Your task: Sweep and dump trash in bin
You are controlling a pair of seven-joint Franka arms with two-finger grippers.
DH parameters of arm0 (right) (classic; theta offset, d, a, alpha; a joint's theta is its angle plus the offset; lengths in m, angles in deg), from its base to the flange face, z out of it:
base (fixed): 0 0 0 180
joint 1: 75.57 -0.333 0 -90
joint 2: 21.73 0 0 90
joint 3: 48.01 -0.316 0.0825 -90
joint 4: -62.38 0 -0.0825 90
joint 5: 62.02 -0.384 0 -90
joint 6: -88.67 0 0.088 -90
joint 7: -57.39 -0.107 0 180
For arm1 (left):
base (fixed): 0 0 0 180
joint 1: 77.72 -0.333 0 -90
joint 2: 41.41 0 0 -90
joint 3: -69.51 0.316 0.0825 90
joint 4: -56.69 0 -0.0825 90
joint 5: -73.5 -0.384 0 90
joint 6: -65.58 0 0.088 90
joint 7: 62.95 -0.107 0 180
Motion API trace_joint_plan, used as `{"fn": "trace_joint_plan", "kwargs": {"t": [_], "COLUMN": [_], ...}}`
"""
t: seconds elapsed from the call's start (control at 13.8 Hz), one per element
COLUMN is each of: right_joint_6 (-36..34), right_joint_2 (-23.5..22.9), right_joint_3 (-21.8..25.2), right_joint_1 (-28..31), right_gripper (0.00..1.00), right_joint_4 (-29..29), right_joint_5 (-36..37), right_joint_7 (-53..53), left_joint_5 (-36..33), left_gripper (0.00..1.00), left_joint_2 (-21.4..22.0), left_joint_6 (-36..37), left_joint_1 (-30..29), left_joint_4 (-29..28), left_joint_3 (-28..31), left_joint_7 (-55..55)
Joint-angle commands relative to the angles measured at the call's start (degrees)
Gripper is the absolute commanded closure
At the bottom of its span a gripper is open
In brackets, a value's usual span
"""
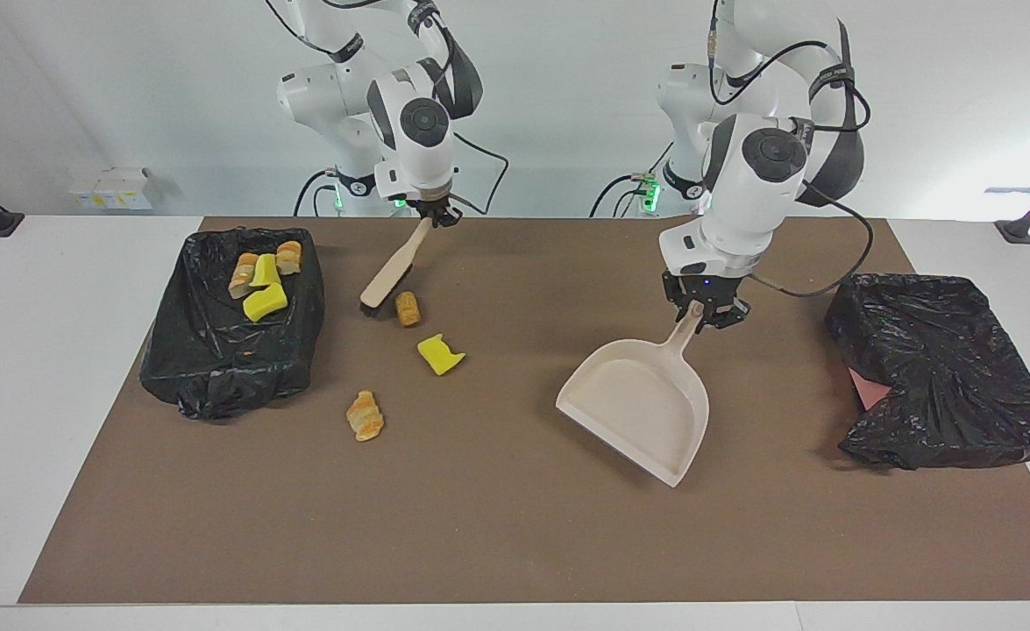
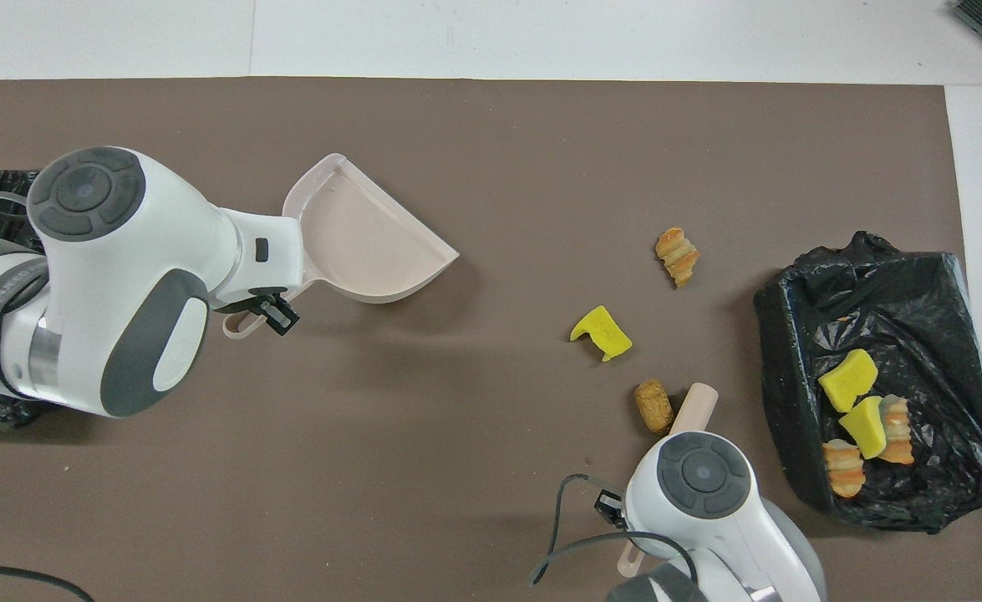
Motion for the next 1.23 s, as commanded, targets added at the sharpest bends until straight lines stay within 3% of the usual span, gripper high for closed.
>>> {"fn": "trace_joint_plan", "kwargs": {"t": [0.0, 0.29, 0.43, 0.87, 1.16], "right_joint_6": [5.1, 4.0, 3.8, 1.3, 1.6], "right_joint_2": [-5.1, -13.7, -15.9, -15.7, -15.8], "right_joint_3": [-0.4, -0.3, -0.4, -0.5, -0.6], "right_joint_1": [0.9, 3.3, 4.1, 2.6, 2.5], "right_gripper": [1.0, 1.0, 1.0, 1.0, 1.0], "right_joint_4": [1.8, 14.1, 17.6, 18.3, 18.5], "right_joint_5": [-1.4, -1.3, -1.2, -1.2, -2.2], "right_joint_7": [1.0, 4.5, 7.7, 27.7, 34.9], "left_joint_5": [-0.9, -1.0, -1.0, -1.1, -1.1], "left_gripper": [1.0, 1.0, 1.0, 1.0, 1.0], "left_joint_2": [2.2, 1.8, 1.0, 0.6, -2.2], "left_joint_6": [1.5, 0.6, -2.4, -14.5, -18.9], "left_joint_1": [-1.3, -1.4, -1.6, 4.5, 8.8], "left_joint_4": [-2.2, -3.7, -4.6, -11.7, -12.5], "left_joint_3": [-0.4, -0.4, -0.6, -0.6, -0.6], "left_joint_7": [-11.9, -22.2, -29.8, -30.3, -27.1]}}
